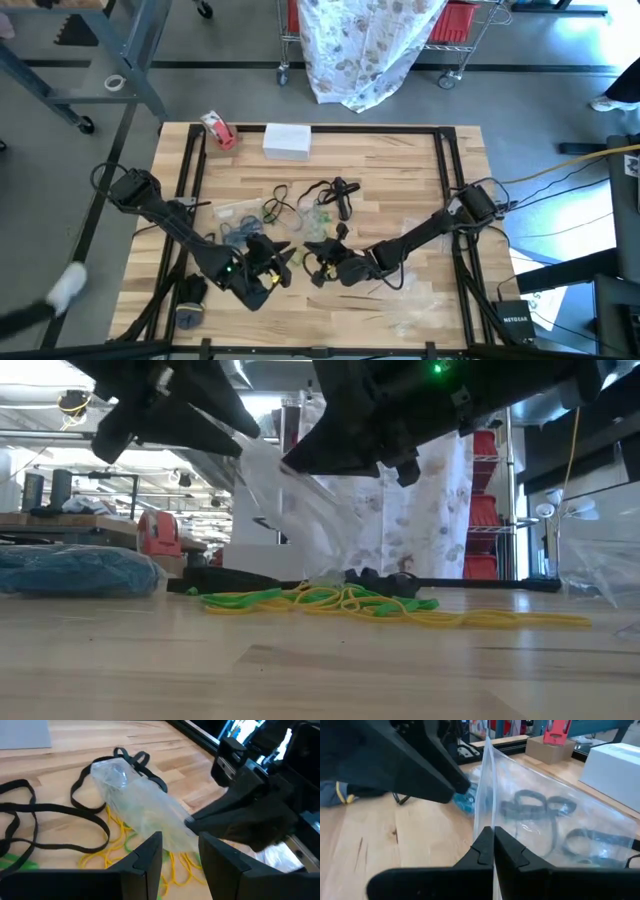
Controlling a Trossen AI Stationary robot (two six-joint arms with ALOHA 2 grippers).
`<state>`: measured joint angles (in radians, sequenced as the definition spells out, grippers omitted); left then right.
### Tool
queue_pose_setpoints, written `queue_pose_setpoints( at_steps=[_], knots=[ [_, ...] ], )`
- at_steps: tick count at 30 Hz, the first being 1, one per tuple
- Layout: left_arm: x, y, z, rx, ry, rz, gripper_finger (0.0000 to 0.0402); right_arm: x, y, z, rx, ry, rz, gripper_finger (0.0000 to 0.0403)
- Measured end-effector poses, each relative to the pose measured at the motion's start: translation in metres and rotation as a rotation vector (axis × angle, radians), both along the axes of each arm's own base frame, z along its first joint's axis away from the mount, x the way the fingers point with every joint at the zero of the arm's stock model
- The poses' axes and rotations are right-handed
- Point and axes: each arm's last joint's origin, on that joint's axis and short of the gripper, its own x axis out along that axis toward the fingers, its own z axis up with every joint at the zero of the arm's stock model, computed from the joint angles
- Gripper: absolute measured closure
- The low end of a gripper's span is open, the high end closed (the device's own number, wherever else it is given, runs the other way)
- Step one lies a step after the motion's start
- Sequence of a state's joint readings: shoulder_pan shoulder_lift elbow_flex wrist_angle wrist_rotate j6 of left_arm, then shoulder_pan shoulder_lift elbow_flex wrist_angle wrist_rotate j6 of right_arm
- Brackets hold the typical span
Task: Sort rubber bands
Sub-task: Open the transparent zip bag
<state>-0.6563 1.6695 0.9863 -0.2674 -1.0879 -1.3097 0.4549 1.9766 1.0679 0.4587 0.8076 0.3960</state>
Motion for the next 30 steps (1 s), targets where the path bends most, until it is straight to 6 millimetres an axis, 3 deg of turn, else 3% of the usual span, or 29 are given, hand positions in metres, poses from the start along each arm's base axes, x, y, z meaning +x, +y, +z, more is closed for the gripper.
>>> queue_pose_setpoints(
  at_steps=[9, 16, 30],
  knots=[
    [0.012, 0.010, 0.004, -0.009, -0.030, 0.023, 0.0281, 0.000, 0.000, 0.001, 0.007, -0.010, 0.006, 0.0402],
    [0.017, 0.017, 0.001, -0.043, 0.040, -0.019, 0.0281, 0.000, 0.001, 0.001, 0.006, -0.009, 0.006, 0.0402],
    [0.008, 0.024, -0.008, -0.077, 0.108, 0.049, 0.0281, 0.000, 0.001, 0.001, 0.008, -0.014, 0.008, 0.0402]
  ],
)
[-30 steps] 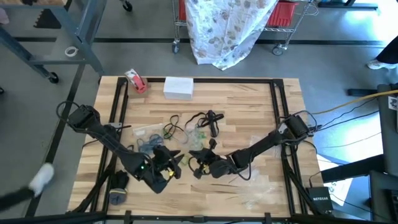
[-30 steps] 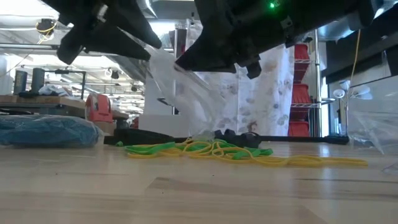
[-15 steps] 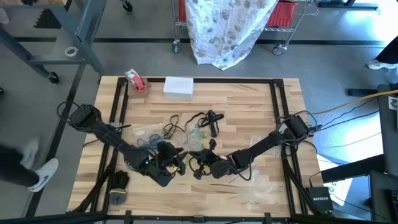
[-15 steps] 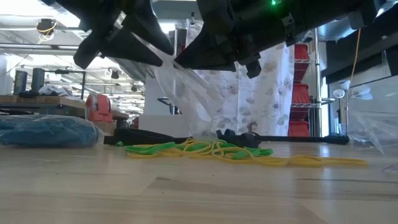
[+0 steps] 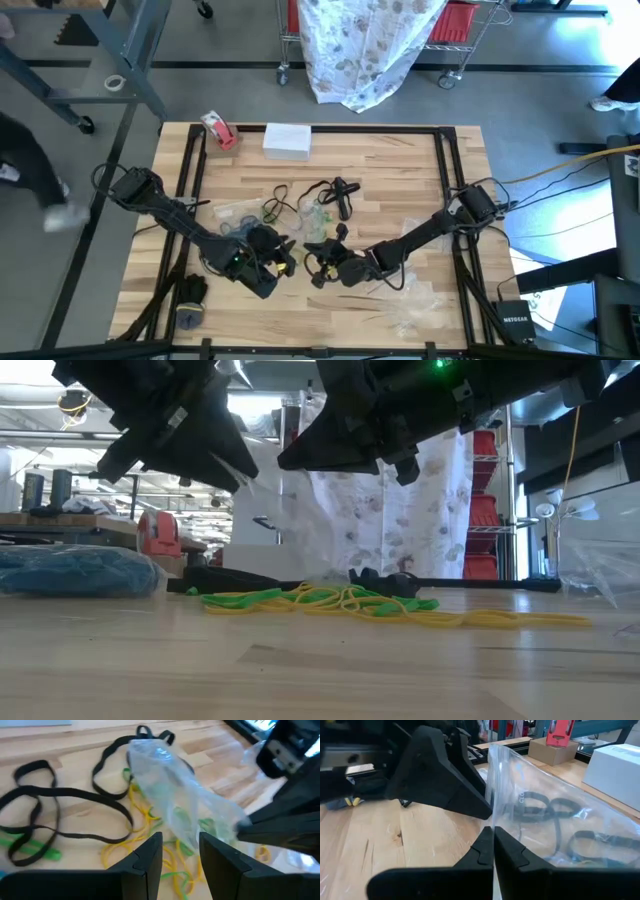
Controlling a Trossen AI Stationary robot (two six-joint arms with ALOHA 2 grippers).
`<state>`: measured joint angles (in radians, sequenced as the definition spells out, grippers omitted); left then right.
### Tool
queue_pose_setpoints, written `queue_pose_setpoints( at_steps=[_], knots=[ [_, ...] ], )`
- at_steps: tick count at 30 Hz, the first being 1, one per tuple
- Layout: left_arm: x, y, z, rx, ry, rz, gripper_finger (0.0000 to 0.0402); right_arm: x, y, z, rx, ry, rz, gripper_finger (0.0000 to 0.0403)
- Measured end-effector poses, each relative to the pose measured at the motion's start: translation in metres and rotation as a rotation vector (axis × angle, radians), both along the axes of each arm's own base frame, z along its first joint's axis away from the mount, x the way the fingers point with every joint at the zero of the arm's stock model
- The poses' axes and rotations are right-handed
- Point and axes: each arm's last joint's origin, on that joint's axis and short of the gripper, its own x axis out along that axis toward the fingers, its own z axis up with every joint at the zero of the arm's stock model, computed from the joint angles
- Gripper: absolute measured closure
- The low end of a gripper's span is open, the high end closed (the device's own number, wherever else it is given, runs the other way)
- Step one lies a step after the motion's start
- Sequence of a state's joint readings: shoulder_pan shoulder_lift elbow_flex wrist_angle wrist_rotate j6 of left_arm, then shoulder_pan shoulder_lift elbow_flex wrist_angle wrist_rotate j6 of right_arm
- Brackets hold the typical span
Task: Sort rubber bands
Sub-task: Open the transparent zip bag
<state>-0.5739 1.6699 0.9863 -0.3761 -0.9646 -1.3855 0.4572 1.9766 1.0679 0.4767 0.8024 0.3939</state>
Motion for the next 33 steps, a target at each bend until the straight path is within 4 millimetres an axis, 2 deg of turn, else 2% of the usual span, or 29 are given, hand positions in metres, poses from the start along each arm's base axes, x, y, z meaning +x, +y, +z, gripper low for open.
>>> queue_pose_setpoints(
  at_steps=[9, 15, 23, 27, 33],
  knots=[
    [0.011, -0.007, 0.009, 0.024, -0.081, -0.065, 0.0281, 0.000, 0.000, 0.001, 0.000, -0.007, 0.002, 0.0402],
    [0.012, 0.003, 0.006, 0.031, -0.041, -0.038, 0.0281, 0.001, 0.000, 0.001, -0.005, -0.008, 0.000, 0.0402],
    [0.010, 0.004, 0.003, 0.035, 0.036, -0.077, 0.0285, 0.001, 0.001, 0.002, -0.012, -0.013, 0.008, 0.0402],
    [0.008, 0.004, 0.001, 0.046, 0.057, -0.081, 0.0307, 0.002, 0.001, 0.003, -0.003, -0.032, 0.008, 0.0402],
    [0.008, 0.004, 0.003, 0.093, 0.056, -0.083, 0.0377, 0.002, 0.002, 0.004, 0.000, -0.038, 0.018, 0.0402]
  ],
)
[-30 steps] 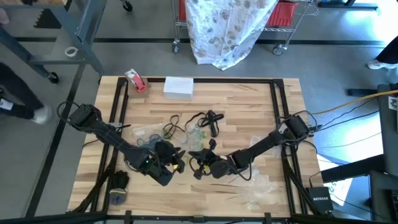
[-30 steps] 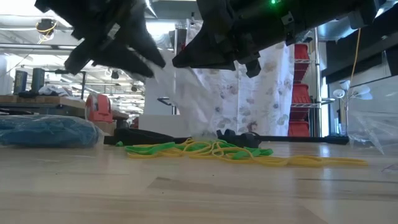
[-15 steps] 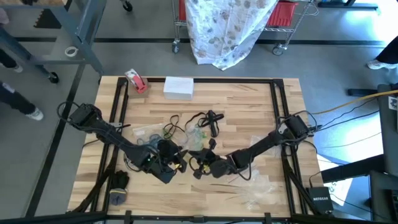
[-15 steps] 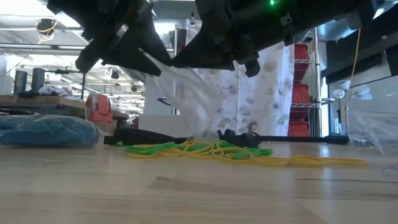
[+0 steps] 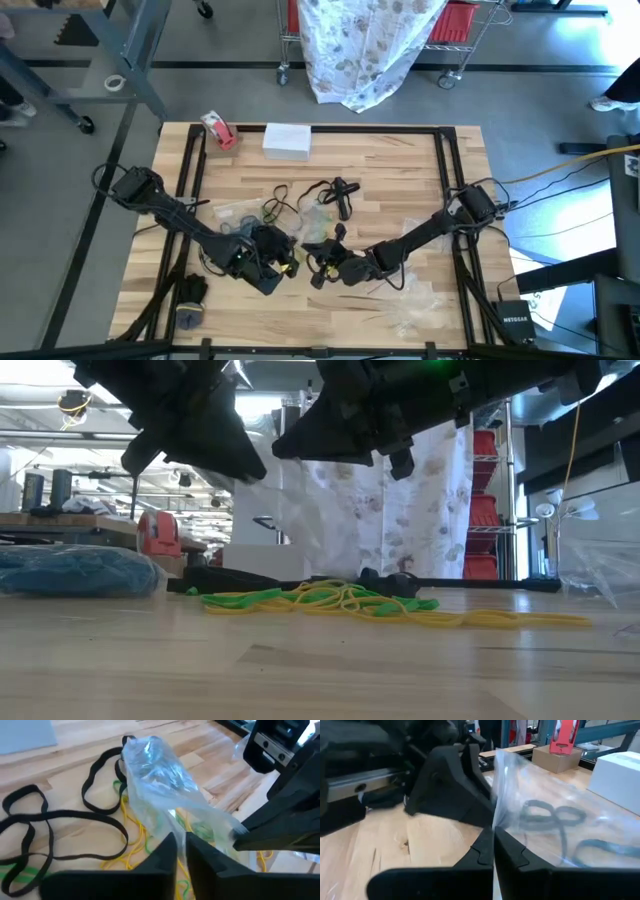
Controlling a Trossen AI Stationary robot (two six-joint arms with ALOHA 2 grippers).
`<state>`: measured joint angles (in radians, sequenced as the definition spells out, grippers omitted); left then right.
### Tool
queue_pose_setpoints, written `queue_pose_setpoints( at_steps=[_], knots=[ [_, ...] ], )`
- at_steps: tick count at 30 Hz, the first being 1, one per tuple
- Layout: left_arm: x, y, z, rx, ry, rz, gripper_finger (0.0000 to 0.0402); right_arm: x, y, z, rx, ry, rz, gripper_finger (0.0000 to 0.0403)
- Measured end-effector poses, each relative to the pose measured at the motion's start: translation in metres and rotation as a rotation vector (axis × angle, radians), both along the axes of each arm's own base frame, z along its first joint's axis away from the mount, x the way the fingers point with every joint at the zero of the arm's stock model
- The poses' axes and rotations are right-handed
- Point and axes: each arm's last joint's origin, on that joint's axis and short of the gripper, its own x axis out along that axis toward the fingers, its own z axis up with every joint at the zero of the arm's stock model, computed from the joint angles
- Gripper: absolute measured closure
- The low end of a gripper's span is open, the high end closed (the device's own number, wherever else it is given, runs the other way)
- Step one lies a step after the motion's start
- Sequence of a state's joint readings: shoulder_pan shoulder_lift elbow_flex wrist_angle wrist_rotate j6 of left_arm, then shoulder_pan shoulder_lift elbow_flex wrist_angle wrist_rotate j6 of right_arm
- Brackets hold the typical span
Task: Sort rubber bands
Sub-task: Open the transparent zip bag
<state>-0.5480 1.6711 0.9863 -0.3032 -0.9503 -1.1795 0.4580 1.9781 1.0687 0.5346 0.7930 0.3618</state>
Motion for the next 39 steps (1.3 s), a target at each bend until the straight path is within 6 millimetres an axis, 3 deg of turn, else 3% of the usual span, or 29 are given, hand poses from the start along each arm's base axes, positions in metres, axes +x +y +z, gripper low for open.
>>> queue_pose_setpoints(
  at_steps=[7, 16, 26, 33, 39],
  knots=[
    [-0.009, -0.003, 0.000, 0.022, 0.067, -0.036, 0.0400, 0.000, 0.000, -0.001, -0.007, 0.013, 0.000, 0.0402],
    [-0.037, -0.019, 0.037, -0.048, 0.032, -0.076, 0.0401, 0.001, -0.003, 0.000, -0.001, -0.001, -0.011, 0.0402],
    [-0.041, -0.023, 0.061, -0.021, 0.090, -0.082, 0.0401, 0.020, -0.040, 0.006, 0.086, -0.051, 0.054, 0.0402],
    [-0.049, -0.015, 0.052, -0.069, 0.233, -0.022, 0.0401, 0.024, -0.064, -0.003, 0.104, 0.041, -0.001, 0.0402],
    [-0.046, -0.016, 0.043, -0.062, 0.259, -0.003, 0.0401, 0.024, -0.066, -0.007, 0.110, 0.057, -0.004, 0.0402]
  ],
)
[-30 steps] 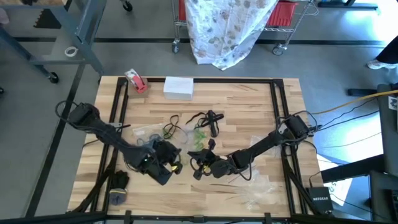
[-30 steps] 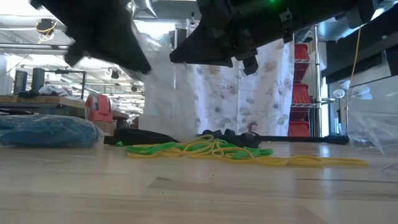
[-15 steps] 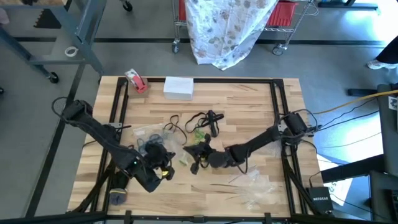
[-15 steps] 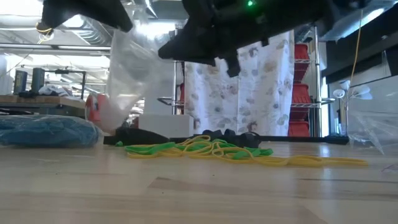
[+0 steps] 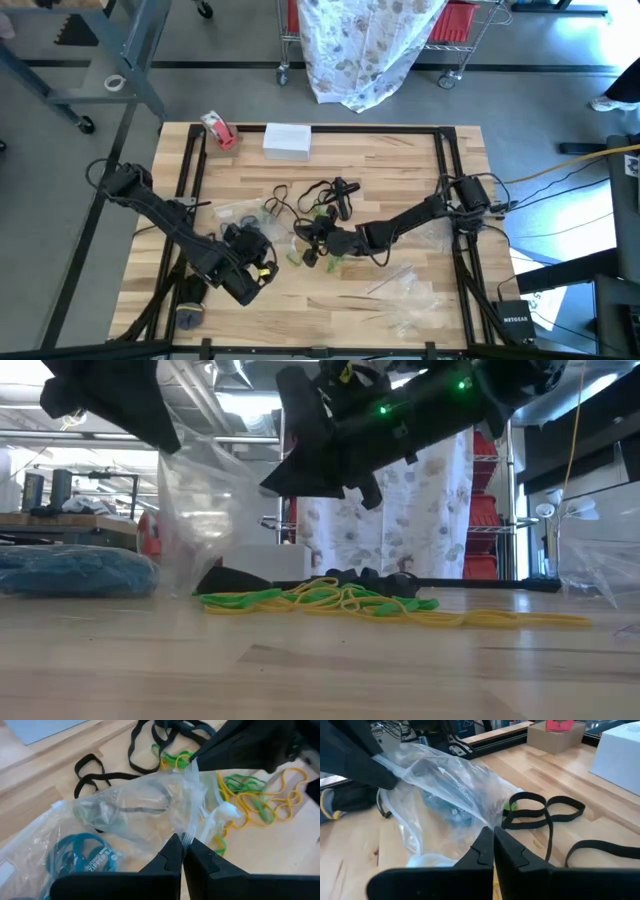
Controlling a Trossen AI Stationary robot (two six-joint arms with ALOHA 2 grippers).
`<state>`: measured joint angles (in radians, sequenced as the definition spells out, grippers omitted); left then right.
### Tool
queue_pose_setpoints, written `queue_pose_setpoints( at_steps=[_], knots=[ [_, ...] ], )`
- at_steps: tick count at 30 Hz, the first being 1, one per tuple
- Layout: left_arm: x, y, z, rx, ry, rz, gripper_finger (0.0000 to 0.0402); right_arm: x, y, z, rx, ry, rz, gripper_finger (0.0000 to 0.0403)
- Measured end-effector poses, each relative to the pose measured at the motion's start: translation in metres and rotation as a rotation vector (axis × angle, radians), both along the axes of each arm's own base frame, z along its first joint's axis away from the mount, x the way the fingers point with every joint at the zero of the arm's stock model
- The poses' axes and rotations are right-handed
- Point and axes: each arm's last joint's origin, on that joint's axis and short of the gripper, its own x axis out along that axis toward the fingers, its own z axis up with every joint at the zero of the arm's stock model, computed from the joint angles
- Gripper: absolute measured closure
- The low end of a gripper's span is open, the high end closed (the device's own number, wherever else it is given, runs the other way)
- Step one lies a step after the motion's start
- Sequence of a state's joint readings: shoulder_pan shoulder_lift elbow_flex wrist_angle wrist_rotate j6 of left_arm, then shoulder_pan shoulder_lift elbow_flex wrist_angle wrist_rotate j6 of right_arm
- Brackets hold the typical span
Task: Sort rubber bands
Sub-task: Open the transparent zip bag
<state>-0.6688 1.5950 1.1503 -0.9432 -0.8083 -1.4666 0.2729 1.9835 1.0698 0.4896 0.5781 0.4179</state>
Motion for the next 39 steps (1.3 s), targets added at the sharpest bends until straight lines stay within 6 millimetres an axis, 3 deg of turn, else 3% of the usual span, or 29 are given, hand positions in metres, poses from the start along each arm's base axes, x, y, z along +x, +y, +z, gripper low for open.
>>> queue_pose_setpoints(
  at_steps=[8, 14, 20, 26, 30, 39],
  knots=[
    [0.002, 0.002, -0.002, 0.017, 0.018, -0.009, 0.0401, 0.000, -0.002, -0.001, 0.004, 0.012, 0.018, 0.0398],
    [0.002, 0.002, -0.002, 0.017, 0.019, -0.008, 0.0401, -0.005, -0.003, 0.003, -0.073, 0.094, 0.053, 0.0333],
    [0.002, 0.002, -0.002, 0.018, 0.021, -0.008, 0.0402, -0.031, -0.010, 0.030, -0.142, 0.300, 0.083, 0.0265],
    [0.002, 0.002, -0.002, 0.016, 0.020, -0.009, 0.0401, -0.061, -0.020, 0.042, -0.215, 0.526, 0.043, 0.0249],
    [0.003, 0.002, -0.002, 0.014, 0.016, -0.008, 0.0401, -0.068, -0.036, 0.038, -0.201, 0.632, -0.017, 0.0249],
    [0.003, 0.001, -0.002, 0.010, 0.010, -0.011, 0.0401, -0.070, -0.102, 0.030, -0.127, 0.790, -0.093, 0.0249]
  ],
)
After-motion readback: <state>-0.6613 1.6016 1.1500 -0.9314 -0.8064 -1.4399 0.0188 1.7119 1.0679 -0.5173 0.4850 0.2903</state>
